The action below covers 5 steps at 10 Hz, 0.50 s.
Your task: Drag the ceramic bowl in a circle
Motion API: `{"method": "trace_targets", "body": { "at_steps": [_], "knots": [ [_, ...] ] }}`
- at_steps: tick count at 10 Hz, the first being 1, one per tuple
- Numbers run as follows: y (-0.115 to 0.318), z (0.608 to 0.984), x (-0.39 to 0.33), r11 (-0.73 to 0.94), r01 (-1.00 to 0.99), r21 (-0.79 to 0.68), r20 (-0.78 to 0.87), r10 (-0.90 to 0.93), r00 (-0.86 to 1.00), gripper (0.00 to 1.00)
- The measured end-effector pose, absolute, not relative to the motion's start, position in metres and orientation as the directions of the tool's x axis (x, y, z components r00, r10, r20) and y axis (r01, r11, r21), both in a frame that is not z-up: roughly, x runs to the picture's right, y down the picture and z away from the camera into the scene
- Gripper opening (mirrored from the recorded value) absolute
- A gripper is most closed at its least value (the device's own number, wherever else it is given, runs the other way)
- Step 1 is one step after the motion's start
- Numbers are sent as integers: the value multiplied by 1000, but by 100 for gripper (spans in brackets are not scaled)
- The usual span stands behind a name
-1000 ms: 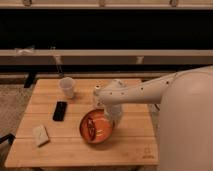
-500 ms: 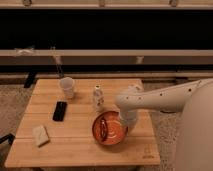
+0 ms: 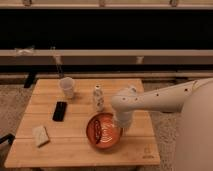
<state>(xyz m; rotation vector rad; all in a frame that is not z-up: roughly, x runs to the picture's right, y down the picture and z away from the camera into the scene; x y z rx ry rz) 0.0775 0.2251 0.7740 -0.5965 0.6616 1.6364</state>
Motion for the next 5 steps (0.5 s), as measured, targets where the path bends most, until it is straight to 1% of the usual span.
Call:
{"method": "trace_targets", "body": {
  "at_steps": [3, 5],
  "knots": [
    [215, 778, 76, -126, -989, 73, -685, 715, -142, 80],
    [215, 778, 75, -126, -989, 73, -686, 714, -141, 80]
  ]
}}
